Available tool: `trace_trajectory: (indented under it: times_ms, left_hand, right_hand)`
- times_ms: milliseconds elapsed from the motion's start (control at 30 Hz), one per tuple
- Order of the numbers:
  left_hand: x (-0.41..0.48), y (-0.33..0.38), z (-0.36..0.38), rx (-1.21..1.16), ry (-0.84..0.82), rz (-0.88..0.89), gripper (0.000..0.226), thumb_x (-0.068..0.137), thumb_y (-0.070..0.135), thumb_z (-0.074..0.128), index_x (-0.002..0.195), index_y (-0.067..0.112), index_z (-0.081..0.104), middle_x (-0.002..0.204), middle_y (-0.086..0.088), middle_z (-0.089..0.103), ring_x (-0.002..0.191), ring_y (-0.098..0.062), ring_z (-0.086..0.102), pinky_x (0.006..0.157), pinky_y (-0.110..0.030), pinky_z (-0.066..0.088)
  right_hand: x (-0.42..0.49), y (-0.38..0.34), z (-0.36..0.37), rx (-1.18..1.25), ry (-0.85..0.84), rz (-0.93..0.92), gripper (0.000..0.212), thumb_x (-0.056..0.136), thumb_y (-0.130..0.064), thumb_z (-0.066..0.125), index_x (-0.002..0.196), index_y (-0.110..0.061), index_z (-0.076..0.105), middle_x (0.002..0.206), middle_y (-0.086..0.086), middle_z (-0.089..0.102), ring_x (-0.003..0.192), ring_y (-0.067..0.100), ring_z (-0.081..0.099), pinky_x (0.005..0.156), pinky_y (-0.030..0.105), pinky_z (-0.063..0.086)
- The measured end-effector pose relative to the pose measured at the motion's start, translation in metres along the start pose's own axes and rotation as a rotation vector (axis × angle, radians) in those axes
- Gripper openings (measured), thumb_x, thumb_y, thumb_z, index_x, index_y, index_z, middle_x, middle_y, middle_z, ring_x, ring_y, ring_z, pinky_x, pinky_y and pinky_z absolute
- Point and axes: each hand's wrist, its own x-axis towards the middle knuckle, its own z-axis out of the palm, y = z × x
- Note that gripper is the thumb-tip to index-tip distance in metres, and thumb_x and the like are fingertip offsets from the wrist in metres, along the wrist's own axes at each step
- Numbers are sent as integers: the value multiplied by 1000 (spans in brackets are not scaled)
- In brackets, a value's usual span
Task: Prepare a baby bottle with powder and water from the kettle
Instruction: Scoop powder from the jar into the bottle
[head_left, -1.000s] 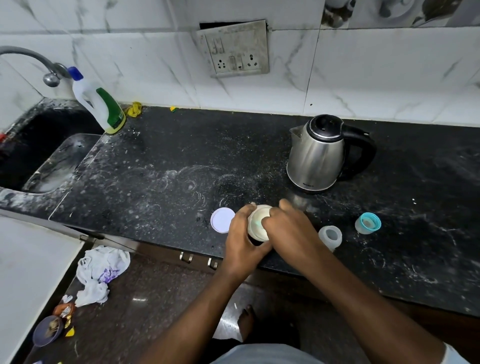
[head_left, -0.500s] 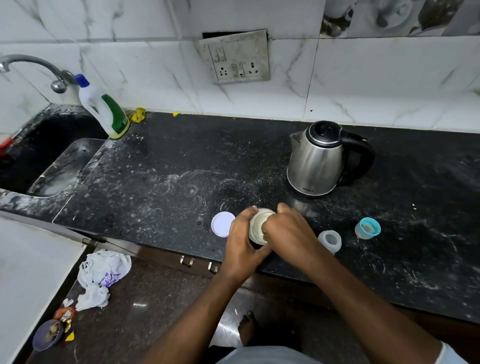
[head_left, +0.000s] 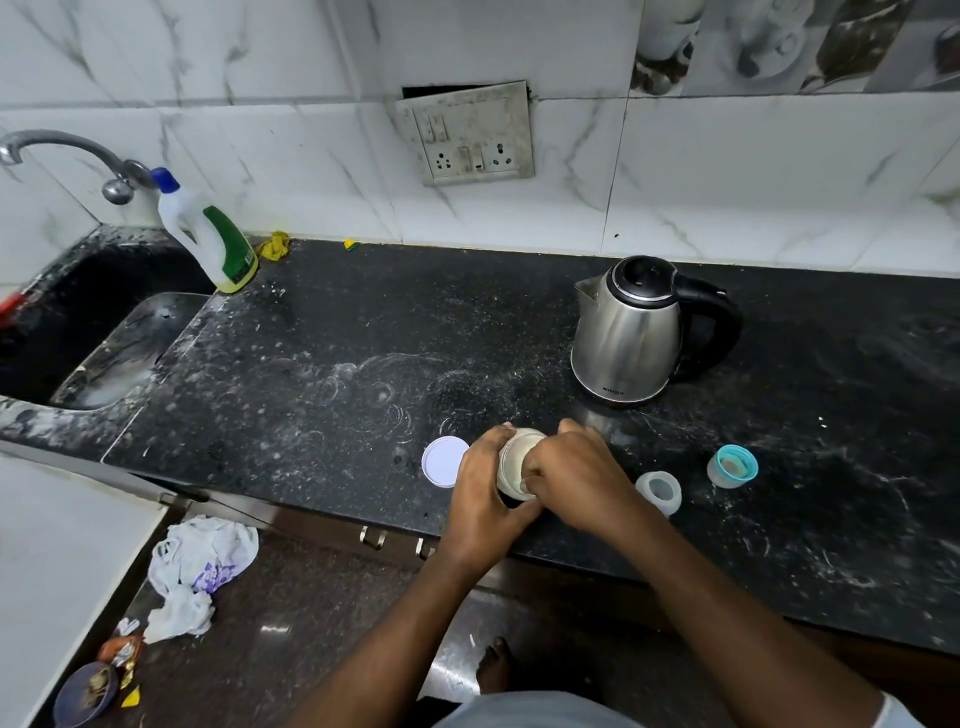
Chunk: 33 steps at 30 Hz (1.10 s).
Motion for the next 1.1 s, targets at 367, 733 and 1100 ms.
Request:
trace_trajectory:
  times_ms: [367, 733, 1100]
  left_hand:
    - [3, -4, -2, -109, 5, -147, 86, 68, 27, 100, 139, 21, 52, 133, 17, 63, 124, -1, 60, 103, -18, 47]
    - [4, -16, 2, -135, -3, -200, 83, 66, 38, 98, 135, 29, 53, 132, 11, 64, 125, -12, 62, 107, -40, 51]
    - [0, -3, -1, 113, 66, -15, 115, 68, 73, 83, 157, 21, 32, 169, -5, 27, 161, -23, 18, 130, -46, 20]
  right_hand:
    - [9, 34, 10, 564, 79, 187, 19, 94, -25, 72, 76, -20, 76, 65, -8, 71, 61, 4, 62, 65, 32, 50]
    - [2, 43, -1, 731, 168, 241, 25, 95, -17, 70, 71, -12, 75, 52, -22, 63, 51, -6, 54, 58, 15, 37]
    - [-54, 91, -19, 1171, 337, 399, 13, 98, -10, 66, 91, -7, 77, 73, 11, 76, 58, 8, 55, 52, 18, 43]
